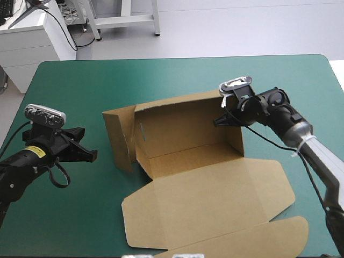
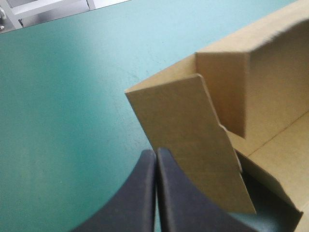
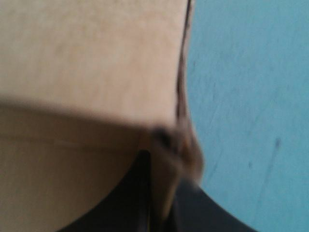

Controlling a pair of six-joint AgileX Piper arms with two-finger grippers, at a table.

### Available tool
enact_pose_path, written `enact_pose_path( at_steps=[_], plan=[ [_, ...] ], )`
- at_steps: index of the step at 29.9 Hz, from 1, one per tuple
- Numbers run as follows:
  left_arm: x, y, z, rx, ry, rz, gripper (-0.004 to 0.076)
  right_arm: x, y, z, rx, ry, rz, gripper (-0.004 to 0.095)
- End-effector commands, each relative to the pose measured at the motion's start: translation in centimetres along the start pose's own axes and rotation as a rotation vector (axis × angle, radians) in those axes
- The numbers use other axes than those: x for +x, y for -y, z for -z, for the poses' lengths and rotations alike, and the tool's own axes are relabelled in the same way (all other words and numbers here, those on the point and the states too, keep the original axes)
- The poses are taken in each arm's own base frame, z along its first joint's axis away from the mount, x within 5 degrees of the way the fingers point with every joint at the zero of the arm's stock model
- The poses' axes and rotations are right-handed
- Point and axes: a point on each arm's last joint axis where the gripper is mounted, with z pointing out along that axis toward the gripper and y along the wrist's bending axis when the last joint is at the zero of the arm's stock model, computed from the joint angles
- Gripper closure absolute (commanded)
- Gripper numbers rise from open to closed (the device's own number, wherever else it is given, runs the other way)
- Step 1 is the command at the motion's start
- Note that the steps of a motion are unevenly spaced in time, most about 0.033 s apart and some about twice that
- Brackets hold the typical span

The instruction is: Fold the box

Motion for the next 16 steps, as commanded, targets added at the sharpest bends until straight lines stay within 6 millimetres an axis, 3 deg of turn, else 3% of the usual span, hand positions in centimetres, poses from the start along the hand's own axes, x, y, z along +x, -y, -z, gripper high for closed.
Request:
enact_pose_path(
  at_steps=[1,5,7,12,14,16],
  plan=[
    [-1.3,0.0,0.8,-0.009,0.102,0.022,0.0733,-1.3,-0.4,-2.8,-0.024,0.023,-0.014,0.091],
    [-1.2,0.3,0.8,0.029,0.088,0.057,0.0733,-3.0,-0.5,-4.5,-0.033,0.045,-0.023,0.0764],
    [-1.1,0.5,0.8,0.054,0.073,0.067,0.0733,-3.6,-0.6,-4.9,-0.036,0.041,-0.026,0.0602],
    [-0.9,0.6,0.8,0.062,0.053,0.066,0.0733,-5.0,-0.5,-3.5,-0.035,0.065,-0.028,0.0197],
    [-0.9,0.6,0.8,0.062,0.053,0.066,0.0733,-5.5,-0.4,-2.5,-0.03,0.062,-0.026,0.0126],
    [-0.9,0.6,0.8,0.062,0.053,0.066,0.0733,-6.1,-0.3,-1.2,-0.027,0.064,-0.024,0.0126]
  ],
)
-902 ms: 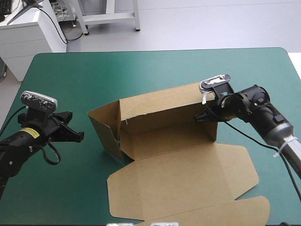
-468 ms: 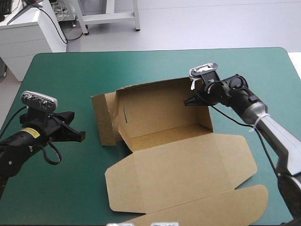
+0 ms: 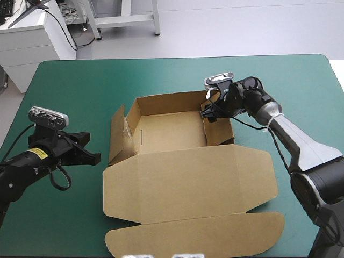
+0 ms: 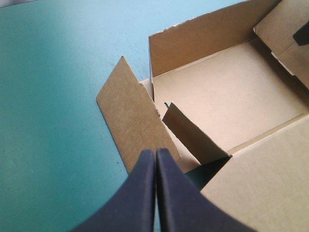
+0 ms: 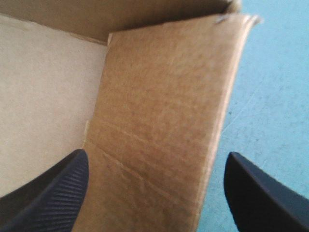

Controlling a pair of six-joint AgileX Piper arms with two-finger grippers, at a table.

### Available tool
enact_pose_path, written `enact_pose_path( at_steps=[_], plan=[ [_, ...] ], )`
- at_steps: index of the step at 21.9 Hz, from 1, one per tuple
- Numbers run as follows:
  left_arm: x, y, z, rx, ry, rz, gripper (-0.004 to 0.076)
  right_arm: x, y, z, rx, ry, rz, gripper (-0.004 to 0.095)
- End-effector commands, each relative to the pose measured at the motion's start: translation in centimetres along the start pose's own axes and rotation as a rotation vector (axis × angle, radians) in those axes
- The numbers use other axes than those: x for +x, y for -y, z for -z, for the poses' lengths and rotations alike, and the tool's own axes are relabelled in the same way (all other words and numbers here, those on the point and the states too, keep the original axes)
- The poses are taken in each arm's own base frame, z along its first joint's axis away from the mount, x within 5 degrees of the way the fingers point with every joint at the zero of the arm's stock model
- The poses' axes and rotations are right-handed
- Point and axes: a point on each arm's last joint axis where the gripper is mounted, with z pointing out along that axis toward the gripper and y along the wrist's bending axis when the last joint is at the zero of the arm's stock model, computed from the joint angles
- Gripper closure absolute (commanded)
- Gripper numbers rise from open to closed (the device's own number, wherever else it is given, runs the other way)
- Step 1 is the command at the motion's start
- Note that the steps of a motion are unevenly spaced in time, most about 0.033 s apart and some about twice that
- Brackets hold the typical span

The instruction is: Fold the box

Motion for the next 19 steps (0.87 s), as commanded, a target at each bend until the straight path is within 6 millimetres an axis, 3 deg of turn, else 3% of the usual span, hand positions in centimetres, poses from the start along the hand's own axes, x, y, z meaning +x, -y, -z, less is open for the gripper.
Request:
enact_pose_path(
  at_steps=[1,6,9,11,14,19],
  plan=[
    [-1.2,0.1,0.8,0.0,0.09,0.012,0.0733,-2.0,0.2,5.5,0.009,0.119,0.012,0.0126],
    [-1.2,0.1,0.8,0.0,0.09,0.012,0.0733,-2.3,0.4,9.6,0.028,0.137,0.024,0.0126],
    [-1.2,0.1,0.8,-0.001,0.09,0.011,0.0733,-1.3,0.5,13.1,0.035,0.127,0.041,0.0154],
    [-1.1,0.0,0.8,-0.017,0.085,-0.007,0.0733,-0.7,0.5,14.3,0.033,0.113,0.05,0.0198],
    [-0.8,-0.3,0.8,-0.05,0.05,-0.051,0.0733,-0.5,0.6,14.8,0.035,0.108,0.055,0.0224],
    [0.0,-1.5,0.9,-0.173,-0.051,-0.107,0.0733,-1.0,0.3,11.3,0.017,0.036,0.051,0.0224]
  ],
)
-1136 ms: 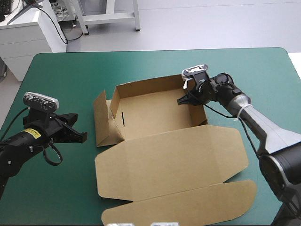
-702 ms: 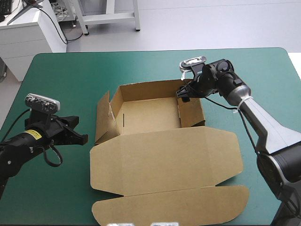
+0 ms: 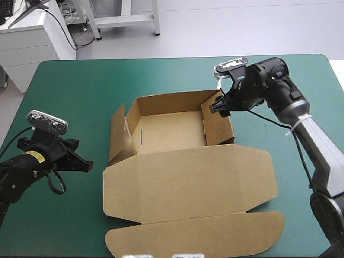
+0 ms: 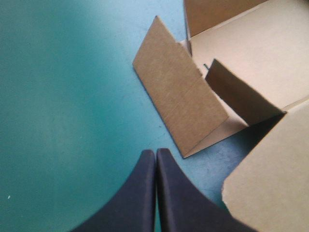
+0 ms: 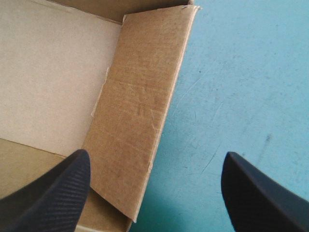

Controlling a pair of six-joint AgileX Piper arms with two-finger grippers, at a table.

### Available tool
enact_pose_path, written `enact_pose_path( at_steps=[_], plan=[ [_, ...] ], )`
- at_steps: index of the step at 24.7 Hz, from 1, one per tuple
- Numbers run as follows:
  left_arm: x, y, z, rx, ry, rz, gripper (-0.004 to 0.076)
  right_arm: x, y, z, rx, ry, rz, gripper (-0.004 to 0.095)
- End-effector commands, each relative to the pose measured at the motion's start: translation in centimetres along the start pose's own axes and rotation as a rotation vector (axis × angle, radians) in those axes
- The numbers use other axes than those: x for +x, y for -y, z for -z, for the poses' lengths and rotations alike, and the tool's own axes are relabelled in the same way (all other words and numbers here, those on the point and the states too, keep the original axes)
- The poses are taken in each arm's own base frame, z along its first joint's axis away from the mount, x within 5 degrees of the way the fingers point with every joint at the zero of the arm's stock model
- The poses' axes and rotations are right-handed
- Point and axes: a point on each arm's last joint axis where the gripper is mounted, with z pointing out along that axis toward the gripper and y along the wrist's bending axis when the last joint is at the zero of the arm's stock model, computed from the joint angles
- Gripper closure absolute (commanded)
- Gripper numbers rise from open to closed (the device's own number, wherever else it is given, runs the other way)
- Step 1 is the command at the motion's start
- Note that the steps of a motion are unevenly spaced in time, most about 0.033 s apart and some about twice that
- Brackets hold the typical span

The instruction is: Fold the box

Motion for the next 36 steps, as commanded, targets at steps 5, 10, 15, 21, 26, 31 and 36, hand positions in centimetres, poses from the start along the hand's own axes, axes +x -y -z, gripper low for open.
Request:
enact_pose_path(
  at_steps=[5,10,15,21,26,31,36],
  plan=[
    [-0.7,-0.7,0.9,-0.073,0.051,0.028,0.0733,-1.5,-0.2,-4.9,-0.008,-0.014,-0.001,0.0225],
    [-0.6,-0.6,0.9,-0.069,0.034,0.028,0.0733,-1.3,-0.6,-8.5,-0.036,-0.096,-0.012,0.0237],
    [-0.5,-0.6,0.9,-0.068,0.028,0.028,0.0733,-1.3,-0.6,-10.5,-0.036,-0.115,-0.012,0.0312],
    [-0.5,-0.6,0.9,-0.068,0.028,0.028,0.0733,-1.6,-0.6,-10.5,-0.034,-0.093,-0.044,0.0788],
    [-0.5,-0.6,0.9,-0.066,0.028,0.03,0.0733,-1.5,-0.6,-10.5,-0.034,-0.095,-0.044,0.0927],
    [-0.4,-0.6,0.8,-0.063,0.02,0.031,0.0733,-1.4,-0.6,-10.5,-0.034,-0.113,-0.041,0.0927],
    [0.7,-0.4,0.0,-0.048,-0.037,0.035,0.0733,-1.4,-0.1,-9.4,0.017,-0.096,0.017,0.0927]
  ],
)
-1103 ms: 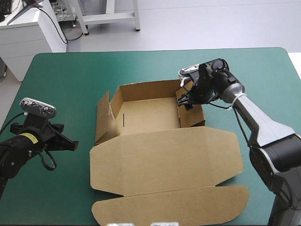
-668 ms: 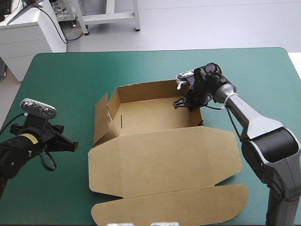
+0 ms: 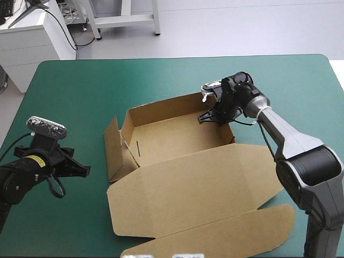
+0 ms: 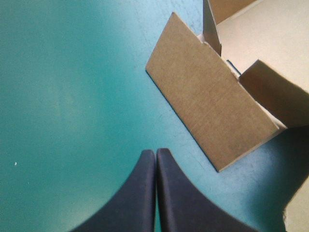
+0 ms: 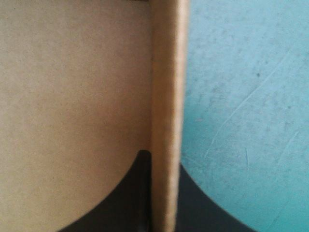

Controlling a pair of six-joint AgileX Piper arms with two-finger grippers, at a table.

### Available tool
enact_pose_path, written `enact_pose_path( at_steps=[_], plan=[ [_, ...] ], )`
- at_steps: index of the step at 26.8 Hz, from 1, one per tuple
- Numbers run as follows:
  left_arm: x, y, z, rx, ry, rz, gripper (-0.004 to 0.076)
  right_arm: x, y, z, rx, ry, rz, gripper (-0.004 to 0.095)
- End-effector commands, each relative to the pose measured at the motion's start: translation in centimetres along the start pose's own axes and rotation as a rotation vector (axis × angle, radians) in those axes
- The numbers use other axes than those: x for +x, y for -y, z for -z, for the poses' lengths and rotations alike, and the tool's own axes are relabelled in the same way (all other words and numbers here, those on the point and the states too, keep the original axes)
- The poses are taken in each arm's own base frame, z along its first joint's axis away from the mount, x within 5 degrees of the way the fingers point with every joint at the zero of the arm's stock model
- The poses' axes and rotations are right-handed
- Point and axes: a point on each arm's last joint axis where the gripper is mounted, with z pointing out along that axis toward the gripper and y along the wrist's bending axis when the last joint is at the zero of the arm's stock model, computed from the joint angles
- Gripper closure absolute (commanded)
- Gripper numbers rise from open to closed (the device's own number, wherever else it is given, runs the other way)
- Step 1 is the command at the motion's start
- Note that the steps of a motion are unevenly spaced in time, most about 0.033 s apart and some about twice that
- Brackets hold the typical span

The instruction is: Fold the box

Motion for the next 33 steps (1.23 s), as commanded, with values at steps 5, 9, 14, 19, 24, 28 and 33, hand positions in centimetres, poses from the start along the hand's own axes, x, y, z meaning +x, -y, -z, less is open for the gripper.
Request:
enact_pose_path(
  at_steps=[5,9,14,19,24,28,33],
  plan=[
    [-0.1,-0.1,0.3,-0.017,0.031,0.003,0.0733,1.3,1.3,10.9,0.052,0.19,0.122,0.0927],
    [-0.2,-0.3,0.3,-0.031,0.038,0.048,0.0733,3.1,2.6,15.2,0.047,0.234,0.131,0.0927],
    [-0.2,-0.4,0.3,-0.047,0.033,0.037,0.0733,5.0,4.0,18.9,0.006,0.303,0.12,0.0927],
    [-0.2,-0.4,0.3,-0.047,0.036,0.039,0.0733,7.3,5.6,22.9,0.034,0.404,0.083,0.0927],
    [-0.2,-0.4,0.2,-0.046,0.032,0.055,0.0733,9.5,6.6,26.2,0.052,0.497,0.069,0.0927],
    [-0.5,-0.4,-0.5,-0.036,0.024,0.073,0.0733,11.1,7.3,28.3,0.033,0.569,0.044,0.0927],
    [-1.4,-0.5,-2.6,-0.021,0.033,0.142,0.0732,11.9,8.0,29.3,0.023,0.609,0.013,0.0927]
  ],
)
